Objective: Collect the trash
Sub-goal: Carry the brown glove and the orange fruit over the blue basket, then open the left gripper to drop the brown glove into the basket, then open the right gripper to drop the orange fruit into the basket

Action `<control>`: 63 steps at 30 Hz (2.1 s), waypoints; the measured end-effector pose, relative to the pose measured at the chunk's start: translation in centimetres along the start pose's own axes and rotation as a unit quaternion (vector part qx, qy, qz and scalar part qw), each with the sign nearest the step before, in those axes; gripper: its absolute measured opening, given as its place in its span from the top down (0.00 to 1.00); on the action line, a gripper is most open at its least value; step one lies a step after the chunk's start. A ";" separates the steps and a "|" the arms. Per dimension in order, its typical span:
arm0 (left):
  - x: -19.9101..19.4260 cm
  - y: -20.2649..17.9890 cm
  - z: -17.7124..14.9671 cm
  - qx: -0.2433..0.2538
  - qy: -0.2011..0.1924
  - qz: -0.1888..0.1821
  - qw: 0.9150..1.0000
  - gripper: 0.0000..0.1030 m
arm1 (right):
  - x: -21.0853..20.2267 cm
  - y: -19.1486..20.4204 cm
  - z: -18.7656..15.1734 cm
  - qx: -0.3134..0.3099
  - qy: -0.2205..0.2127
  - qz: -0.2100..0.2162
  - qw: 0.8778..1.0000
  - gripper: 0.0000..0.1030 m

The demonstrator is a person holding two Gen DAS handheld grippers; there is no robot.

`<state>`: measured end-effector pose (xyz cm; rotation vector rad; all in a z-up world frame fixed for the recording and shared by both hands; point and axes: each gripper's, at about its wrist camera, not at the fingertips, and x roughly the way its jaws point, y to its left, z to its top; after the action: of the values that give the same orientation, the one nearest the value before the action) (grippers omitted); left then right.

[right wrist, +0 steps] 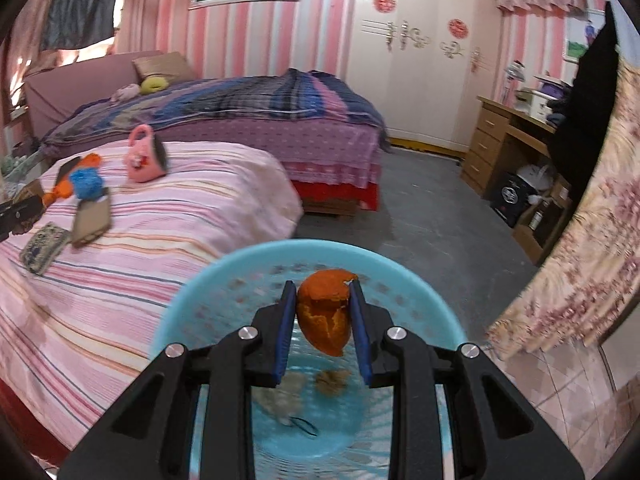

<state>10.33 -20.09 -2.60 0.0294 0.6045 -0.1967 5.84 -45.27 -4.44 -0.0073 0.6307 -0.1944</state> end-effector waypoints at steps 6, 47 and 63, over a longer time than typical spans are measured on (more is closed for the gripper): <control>1.5 -5.9 -0.6 0.026 0.011 -0.043 0.999 0.53 | 0.5 -3.4 -0.8 0.025 0.010 -0.019 0.999 0.74; 2.5 -5.1 0.6 0.044 -0.025 -0.026 0.998 0.09 | 3.3 -3.3 -1.3 0.068 0.016 -0.037 0.997 0.34; 0.1 7.3 0.2 0.023 -0.026 0.047 0.998 0.05 | 2.7 3.3 1.9 0.087 -0.014 -0.038 0.995 0.15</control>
<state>11.97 -12.95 -2.70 0.0973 0.5457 -0.1191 9.66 -42.63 -4.70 0.1338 0.5842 -0.3215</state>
